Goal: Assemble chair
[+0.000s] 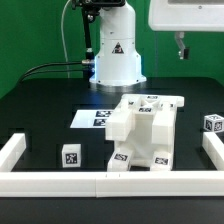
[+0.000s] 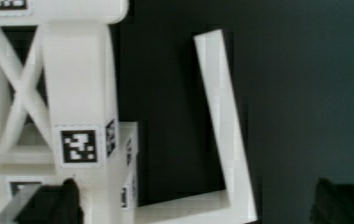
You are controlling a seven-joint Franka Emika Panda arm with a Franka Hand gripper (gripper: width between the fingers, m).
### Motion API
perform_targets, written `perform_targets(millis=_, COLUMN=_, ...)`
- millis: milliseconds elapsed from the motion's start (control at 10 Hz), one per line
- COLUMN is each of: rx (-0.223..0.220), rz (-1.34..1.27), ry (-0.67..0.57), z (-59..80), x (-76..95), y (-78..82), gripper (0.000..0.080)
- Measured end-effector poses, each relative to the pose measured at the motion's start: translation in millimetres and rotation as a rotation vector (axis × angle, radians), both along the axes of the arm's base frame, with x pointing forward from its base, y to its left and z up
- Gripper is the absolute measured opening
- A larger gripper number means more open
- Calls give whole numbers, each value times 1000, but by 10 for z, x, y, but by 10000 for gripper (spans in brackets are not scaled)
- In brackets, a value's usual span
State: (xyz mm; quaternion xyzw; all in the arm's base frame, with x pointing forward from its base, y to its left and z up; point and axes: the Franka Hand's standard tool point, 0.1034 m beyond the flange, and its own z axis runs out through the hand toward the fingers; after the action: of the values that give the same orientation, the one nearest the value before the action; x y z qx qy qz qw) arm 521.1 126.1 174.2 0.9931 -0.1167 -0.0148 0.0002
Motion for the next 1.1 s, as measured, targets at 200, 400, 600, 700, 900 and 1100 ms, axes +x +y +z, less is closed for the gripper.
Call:
perform_targets(millis=200, rx=-1, rz=-3, ry=1, z=-6, x=0, y=-8, gripper=649)
perform_targets(millis=400, rx=10, rz=-74, ry=19, z=-101, x=-111, y=86, gripper=649)
perform_targets(millis=600, rx=39, rz=-142, ry=63, z=-351, x=-376, y=383, gripper=649)
perform_targets(millis=700, rx=20, rz=-150, ry=61, z=-423, x=-408, y=473, gripper=649)
perform_targets(millis=900, rx=22, rz=-144, ry=60, z=-420, x=-393, y=448, gripper=649)
perform_targets(millis=1100, rx=25, rz=-175, ry=54, z=-439, x=-407, y=459, gripper=649)
